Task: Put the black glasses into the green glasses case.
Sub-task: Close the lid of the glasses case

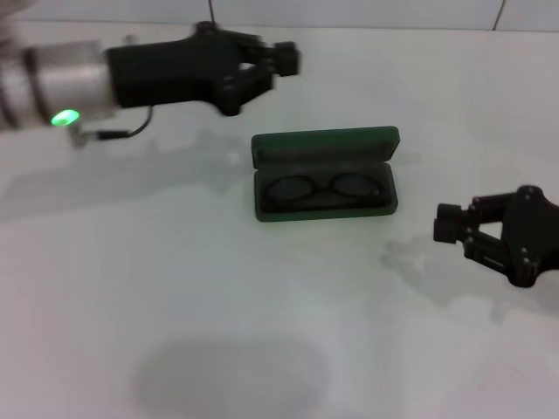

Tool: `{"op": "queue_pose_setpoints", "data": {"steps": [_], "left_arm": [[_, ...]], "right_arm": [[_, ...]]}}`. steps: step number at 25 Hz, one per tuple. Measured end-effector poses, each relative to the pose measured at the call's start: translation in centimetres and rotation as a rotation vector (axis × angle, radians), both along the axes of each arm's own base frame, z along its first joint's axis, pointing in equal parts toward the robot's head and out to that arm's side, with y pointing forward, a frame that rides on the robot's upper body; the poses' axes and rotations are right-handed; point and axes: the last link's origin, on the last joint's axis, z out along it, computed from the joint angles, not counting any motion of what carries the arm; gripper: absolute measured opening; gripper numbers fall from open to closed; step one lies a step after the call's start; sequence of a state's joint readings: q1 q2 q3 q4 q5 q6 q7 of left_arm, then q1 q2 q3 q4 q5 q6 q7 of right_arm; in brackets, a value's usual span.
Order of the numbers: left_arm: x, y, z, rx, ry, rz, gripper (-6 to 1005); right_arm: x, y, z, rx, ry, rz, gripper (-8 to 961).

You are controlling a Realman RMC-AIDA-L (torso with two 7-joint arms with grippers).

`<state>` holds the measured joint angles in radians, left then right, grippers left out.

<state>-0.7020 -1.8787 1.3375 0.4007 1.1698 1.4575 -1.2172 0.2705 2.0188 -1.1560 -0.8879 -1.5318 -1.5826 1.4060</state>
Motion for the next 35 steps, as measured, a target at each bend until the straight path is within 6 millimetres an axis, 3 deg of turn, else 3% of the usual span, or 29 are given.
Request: {"op": "queue_pose_setpoints", "data": {"steps": [4, 6, 12, 22, 35], "left_arm": [[2.0, 2.5, -3.0, -0.041, 0.202, 0.027, 67], [2.5, 3.2, -4.4, -0.024, 0.279, 0.036, 122], [2.3, 3.6, -6.8, 0.005, 0.380, 0.075, 252], [1.6, 3.1, -8.7, 0.014, 0.449, 0.094, 273], [1.6, 2.5, -9.5, -0.003, 0.446, 0.088, 232]], "right_arm": [[1.4, -0.8, -0.8, -0.026, 0.027, -0.065, 159], [1.7, -1.0, -1.2, -0.035, 0.034, -0.084, 160], [2.4, -1.1, -1.7, -0.032, 0.038, -0.116, 162], [2.0, 0.0, -2.0, -0.023, 0.022, -0.106, 165], [2.3, -0.1, -2.1, -0.021, 0.022, -0.123, 170]]}}
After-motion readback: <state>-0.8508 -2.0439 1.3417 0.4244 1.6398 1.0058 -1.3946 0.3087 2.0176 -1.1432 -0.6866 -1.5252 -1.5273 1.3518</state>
